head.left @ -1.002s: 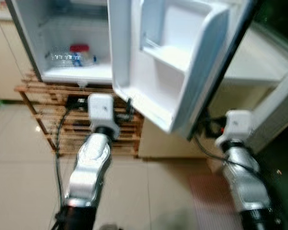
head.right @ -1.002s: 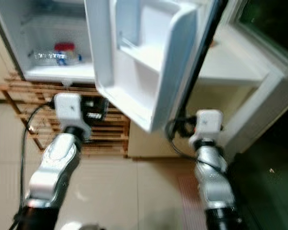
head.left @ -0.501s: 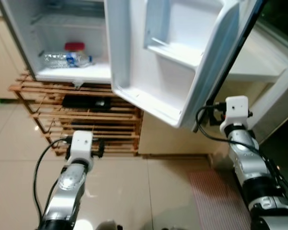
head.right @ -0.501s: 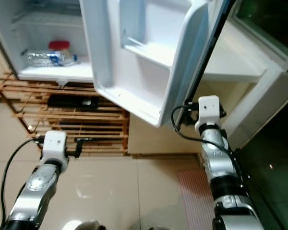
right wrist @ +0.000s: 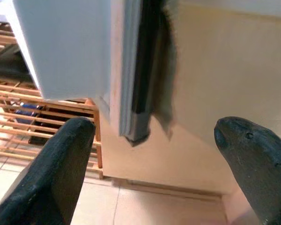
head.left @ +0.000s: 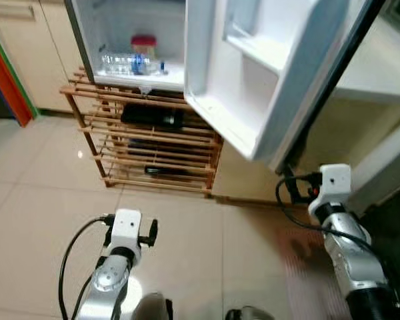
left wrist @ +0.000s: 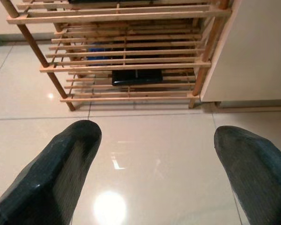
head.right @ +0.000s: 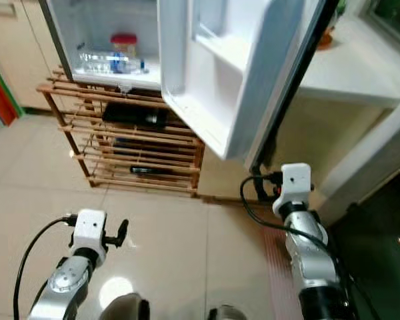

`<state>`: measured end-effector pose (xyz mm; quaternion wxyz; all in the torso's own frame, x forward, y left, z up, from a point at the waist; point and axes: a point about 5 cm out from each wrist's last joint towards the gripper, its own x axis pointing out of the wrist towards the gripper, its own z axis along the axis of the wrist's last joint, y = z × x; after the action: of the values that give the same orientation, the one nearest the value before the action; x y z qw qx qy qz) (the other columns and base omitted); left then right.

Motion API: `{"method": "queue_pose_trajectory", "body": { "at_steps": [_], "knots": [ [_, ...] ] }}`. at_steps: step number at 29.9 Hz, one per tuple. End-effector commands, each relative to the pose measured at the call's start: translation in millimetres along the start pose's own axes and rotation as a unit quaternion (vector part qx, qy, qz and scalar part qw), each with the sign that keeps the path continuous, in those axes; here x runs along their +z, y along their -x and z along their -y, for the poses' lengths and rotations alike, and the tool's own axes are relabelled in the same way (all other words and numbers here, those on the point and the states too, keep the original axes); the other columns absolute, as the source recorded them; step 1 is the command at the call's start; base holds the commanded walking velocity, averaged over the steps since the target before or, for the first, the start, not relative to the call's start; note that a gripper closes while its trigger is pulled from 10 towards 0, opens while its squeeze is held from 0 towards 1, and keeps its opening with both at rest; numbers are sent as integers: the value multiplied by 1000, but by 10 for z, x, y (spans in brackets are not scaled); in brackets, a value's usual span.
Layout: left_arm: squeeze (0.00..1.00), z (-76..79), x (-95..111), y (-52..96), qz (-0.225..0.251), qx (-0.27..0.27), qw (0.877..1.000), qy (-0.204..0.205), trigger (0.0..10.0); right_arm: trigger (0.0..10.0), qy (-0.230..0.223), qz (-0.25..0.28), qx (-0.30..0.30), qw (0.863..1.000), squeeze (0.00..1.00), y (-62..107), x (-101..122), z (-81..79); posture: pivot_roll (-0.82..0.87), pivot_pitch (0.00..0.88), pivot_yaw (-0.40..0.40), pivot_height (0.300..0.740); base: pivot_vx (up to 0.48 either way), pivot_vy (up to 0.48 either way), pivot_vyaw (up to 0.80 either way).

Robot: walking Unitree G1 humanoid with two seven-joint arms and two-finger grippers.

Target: Restocking fridge

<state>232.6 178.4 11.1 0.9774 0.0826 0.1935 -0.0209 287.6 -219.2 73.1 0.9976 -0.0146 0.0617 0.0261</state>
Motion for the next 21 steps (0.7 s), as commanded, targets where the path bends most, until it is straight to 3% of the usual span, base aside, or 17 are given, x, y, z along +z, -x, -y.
{"method": "queue_pose_trajectory", "body": {
  "at_steps": [1, 6, 11, 17, 19, 21],
  "knots": [
    [0, 31, 26, -31, 6, -6, 1000, 1, 10000, 10000, -3, -14, -58, 998, 0, -34, 35, 317, 93, 158, -94, 740, 0, 0, 0],
    [0, 32, -11, -45, 1, 9, 1000, 7, 10000, 10000, 72, -27, -155, 985, 0, -163, 179, 718, 99, 156, -106, 740, 0, 0, 0],
    [0, 32, -84, -30, -10, 23, 1000, 20, 10000, 10000, 127, -31, -204, 970, 0, -275, 364, 912, 109, 159, -120, 740, 0, 0, 0],
    [0, 46, -104, 16, -7, 24, 999, 20, 10000, 10000, 142, -38, -225, 963, 0, -386, 480, 964, 138, 178, -122, 740, 0, 0, 0],
    [0, 65, -81, 96, 7, 21, 1000, -7, 10000, 10000, 150, -42, -219, 963, 0, -477, 554, 904, 176, 212, -121, 740, 0, 0, 0],
    [0, 73, -81, 129, 11, 20, 1000, -8, 10000, 10000, 150, -42, -220, 963, 0, -498, 578, 891, 185, 219, -121, 740, 0, 0, 0]
  ]
}}
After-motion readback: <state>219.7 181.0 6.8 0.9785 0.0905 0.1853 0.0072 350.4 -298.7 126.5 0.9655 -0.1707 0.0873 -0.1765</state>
